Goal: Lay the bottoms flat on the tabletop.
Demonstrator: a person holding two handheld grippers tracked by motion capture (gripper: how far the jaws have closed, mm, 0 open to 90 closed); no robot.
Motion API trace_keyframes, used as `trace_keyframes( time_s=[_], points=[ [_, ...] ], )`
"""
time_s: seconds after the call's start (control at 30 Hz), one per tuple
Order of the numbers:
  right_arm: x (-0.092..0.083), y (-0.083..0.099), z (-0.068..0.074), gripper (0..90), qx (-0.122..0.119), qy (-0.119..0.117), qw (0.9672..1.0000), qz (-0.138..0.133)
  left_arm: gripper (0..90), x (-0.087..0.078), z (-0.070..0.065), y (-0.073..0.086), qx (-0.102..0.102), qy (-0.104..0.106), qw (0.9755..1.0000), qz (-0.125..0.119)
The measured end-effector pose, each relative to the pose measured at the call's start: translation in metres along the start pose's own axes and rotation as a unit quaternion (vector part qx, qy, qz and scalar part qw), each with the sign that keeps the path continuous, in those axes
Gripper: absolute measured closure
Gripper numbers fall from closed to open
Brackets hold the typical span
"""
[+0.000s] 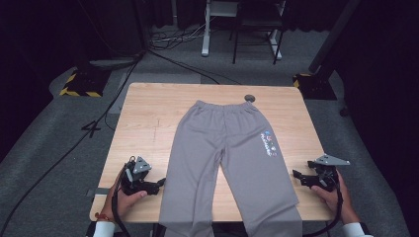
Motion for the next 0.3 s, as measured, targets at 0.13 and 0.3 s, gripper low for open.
trace_keyframes(
  time_s=[0.13, 0.3],
  points=[
    [0.0, 0.0001, 0.0001, 18.7, -0.003, 0.0, 1.0, 0.0, 13.3, 0.0001, 0.0, -0.0001, 0.0, 0.0, 1.0, 0.0],
    [0.0, 0.0002, -0.0001, 18.6, -0.004, -0.001, 1.0, 0.0, 14.1, 0.0, -0.0003, 0.0, 0.001, 0.001, 1.0, -0.001]
  ],
)
Point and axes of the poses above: each handheld gripper's, and its own axes: x roughly forward along the jaws, y roughly out of its underside, z roughly to its left, the point moved 9 cm from there along x, roughly forward along the jaws, and after that the axes turned 8 degrees about y, right-handed, at the moved point
